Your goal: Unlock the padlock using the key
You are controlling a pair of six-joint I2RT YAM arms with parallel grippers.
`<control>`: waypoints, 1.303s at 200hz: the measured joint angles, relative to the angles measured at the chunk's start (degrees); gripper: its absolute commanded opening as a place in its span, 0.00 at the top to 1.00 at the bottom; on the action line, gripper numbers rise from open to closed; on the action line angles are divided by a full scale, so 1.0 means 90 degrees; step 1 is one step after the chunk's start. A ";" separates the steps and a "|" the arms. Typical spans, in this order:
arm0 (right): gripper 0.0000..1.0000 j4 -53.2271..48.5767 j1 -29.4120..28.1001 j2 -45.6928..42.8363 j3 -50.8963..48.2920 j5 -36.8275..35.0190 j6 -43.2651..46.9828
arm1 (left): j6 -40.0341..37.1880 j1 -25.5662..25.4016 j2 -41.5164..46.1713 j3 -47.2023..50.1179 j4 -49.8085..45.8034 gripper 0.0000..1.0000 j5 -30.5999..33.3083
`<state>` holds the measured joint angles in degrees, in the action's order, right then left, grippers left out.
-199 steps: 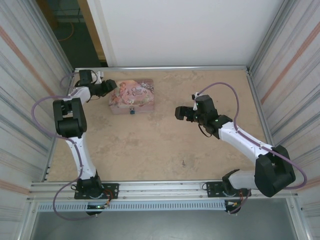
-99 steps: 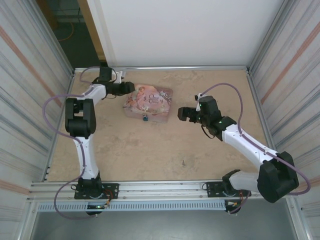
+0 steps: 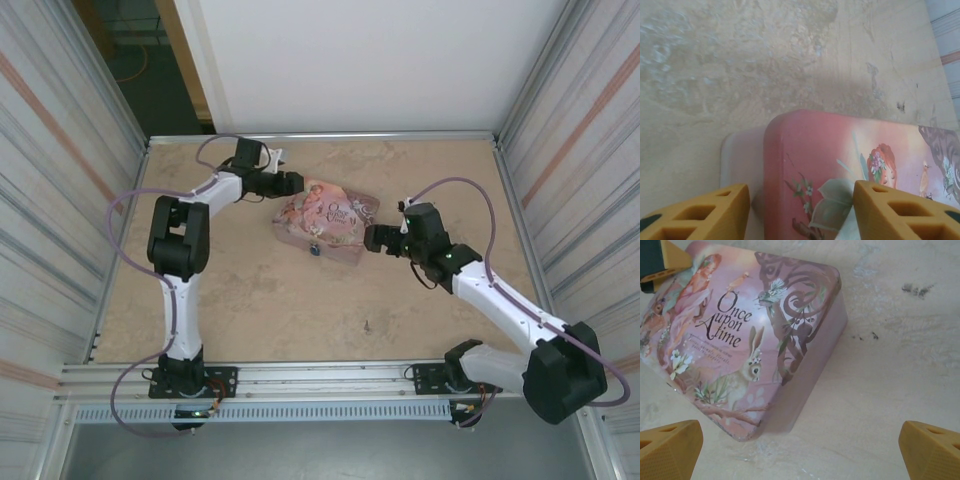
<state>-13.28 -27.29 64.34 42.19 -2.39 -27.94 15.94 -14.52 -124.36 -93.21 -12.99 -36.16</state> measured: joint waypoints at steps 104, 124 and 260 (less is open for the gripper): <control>0.05 -0.1404 -0.0129 -0.1141 -0.0053 -0.0032 -0.0474 | 0.0063 0.0520 0.2414 0.1248 0.0090 0.22 0.0794; 0.10 -0.1778 -0.0255 -0.1239 -0.0053 0.0097 -0.0663 | 0.0068 0.0546 0.3334 0.1974 0.0274 0.22 0.0993; 0.45 -0.2565 -0.2237 0.0104 -0.0534 0.0709 -0.2516 | 0.1265 -0.0823 0.7529 0.6788 0.0600 0.20 0.2225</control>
<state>-36.36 -47.42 65.28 37.39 3.99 -50.59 27.33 -21.93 -56.60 -32.12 -7.60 -16.14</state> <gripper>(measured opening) 0.588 0.798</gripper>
